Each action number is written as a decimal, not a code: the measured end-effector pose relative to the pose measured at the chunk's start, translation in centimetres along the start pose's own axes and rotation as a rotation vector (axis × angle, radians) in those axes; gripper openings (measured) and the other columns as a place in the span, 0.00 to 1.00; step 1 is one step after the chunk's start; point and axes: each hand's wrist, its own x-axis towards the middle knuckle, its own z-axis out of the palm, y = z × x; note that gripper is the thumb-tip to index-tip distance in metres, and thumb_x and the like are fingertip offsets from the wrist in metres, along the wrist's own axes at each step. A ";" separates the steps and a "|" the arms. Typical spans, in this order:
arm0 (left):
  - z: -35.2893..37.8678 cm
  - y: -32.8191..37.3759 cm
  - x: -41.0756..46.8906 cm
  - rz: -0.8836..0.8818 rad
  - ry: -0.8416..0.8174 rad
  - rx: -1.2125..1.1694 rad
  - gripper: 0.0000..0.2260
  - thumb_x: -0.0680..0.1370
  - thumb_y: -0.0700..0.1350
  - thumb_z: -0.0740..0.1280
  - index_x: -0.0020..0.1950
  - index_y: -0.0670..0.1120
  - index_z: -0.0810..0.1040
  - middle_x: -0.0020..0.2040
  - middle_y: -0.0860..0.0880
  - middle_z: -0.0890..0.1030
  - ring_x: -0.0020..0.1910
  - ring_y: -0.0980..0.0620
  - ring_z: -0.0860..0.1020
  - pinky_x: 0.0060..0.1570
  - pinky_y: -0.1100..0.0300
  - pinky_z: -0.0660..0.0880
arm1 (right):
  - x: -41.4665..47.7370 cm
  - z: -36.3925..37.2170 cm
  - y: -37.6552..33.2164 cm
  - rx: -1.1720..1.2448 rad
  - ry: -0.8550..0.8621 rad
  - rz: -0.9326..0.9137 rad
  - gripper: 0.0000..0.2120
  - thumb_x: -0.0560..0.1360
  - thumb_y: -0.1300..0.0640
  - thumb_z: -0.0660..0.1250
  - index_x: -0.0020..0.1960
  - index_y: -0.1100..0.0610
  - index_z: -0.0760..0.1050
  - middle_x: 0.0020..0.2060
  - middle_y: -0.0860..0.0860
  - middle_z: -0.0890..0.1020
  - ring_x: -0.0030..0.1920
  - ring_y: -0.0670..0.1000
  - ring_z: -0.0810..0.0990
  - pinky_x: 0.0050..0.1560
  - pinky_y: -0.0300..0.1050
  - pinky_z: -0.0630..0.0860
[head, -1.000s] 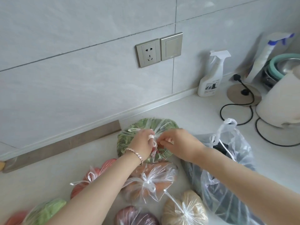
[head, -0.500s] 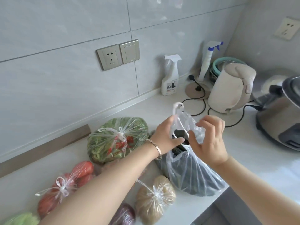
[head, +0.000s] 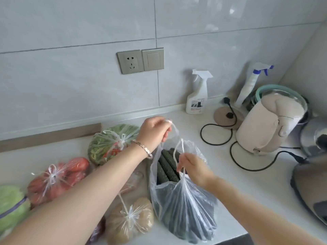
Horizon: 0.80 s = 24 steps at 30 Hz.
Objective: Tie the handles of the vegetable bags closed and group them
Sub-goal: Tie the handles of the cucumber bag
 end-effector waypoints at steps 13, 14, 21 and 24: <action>0.6 3.4 -0.6 -0.091 0.138 -0.317 0.15 0.75 0.35 0.58 0.28 0.42 0.68 0.19 0.54 0.67 0.16 0.58 0.58 0.19 0.70 0.53 | -4.4 -8.4 -1.8 0.270 0.577 -0.203 0.21 0.73 0.60 0.60 0.27 0.55 0.52 0.19 0.46 0.57 0.24 0.46 0.55 0.23 0.35 0.54; 0.6 3.4 -0.8 -0.097 0.150 -0.341 0.15 0.75 0.35 0.58 0.28 0.42 0.69 0.19 0.54 0.67 0.16 0.58 0.58 0.19 0.70 0.53 | -4.5 -8.9 -1.7 0.274 0.623 -0.208 0.21 0.73 0.60 0.61 0.27 0.55 0.52 0.19 0.47 0.57 0.24 0.46 0.55 0.23 0.35 0.54; 0.7 3.6 -3.2 -0.119 0.101 -0.506 0.14 0.75 0.31 0.55 0.31 0.39 0.73 0.21 0.51 0.73 0.16 0.59 0.60 0.20 0.71 0.54 | -3.8 -10.9 -1.6 0.321 0.633 -0.206 0.16 0.76 0.58 0.57 0.29 0.56 0.68 0.16 0.44 0.65 0.23 0.43 0.63 0.34 0.41 0.64; 0.7 3.3 -4.5 -0.040 0.002 -0.372 0.14 0.75 0.29 0.55 0.36 0.39 0.76 0.27 0.49 0.79 0.19 0.56 0.67 0.20 0.66 0.62 | -3.6 -10.6 -2.0 0.305 0.402 -0.265 0.18 0.76 0.61 0.55 0.32 0.46 0.73 0.28 0.48 0.72 0.37 0.48 0.71 0.45 0.44 0.66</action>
